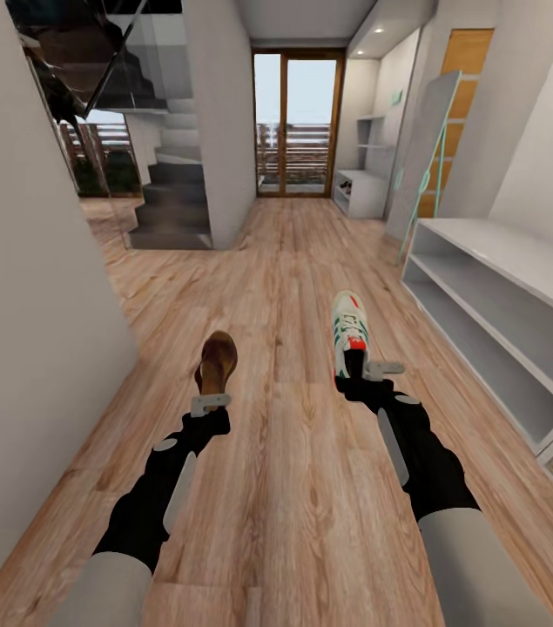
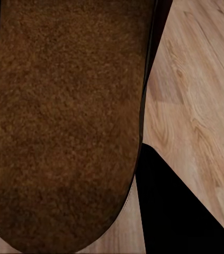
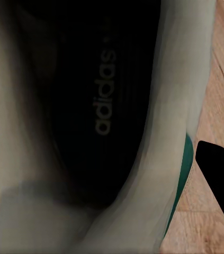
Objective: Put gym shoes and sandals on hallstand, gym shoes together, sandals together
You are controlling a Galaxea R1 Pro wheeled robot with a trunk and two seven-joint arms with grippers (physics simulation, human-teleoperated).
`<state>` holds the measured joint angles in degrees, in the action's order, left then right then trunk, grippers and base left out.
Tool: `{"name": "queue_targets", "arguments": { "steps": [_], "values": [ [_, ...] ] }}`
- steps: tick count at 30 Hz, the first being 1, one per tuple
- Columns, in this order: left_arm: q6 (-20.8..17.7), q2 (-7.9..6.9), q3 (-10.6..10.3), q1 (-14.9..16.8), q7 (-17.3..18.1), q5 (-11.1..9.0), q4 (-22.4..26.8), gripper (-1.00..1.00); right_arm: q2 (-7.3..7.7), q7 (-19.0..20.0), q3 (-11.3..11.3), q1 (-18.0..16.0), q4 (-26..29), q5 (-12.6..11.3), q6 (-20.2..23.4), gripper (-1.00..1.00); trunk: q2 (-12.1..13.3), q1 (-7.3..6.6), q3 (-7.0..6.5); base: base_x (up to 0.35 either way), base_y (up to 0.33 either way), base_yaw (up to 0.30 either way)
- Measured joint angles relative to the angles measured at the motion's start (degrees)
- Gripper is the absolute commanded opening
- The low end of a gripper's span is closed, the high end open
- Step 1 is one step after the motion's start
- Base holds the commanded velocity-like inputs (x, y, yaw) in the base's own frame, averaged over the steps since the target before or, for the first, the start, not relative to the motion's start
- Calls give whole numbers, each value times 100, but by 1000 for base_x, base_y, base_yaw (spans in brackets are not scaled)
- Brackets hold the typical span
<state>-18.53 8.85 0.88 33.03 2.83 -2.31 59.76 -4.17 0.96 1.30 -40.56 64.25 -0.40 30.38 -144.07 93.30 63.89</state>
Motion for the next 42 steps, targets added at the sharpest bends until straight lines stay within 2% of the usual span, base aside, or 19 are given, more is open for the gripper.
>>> {"name": "queue_targets", "arguments": {
  "steps": [42],
  "values": [
    [8, 0, -8, 0, 10, 0, -74, -100, -9, 0, -2, -1, 0, 1, 0, -100, 0, 0, 0, 347, 0, 0]
  ]
}}
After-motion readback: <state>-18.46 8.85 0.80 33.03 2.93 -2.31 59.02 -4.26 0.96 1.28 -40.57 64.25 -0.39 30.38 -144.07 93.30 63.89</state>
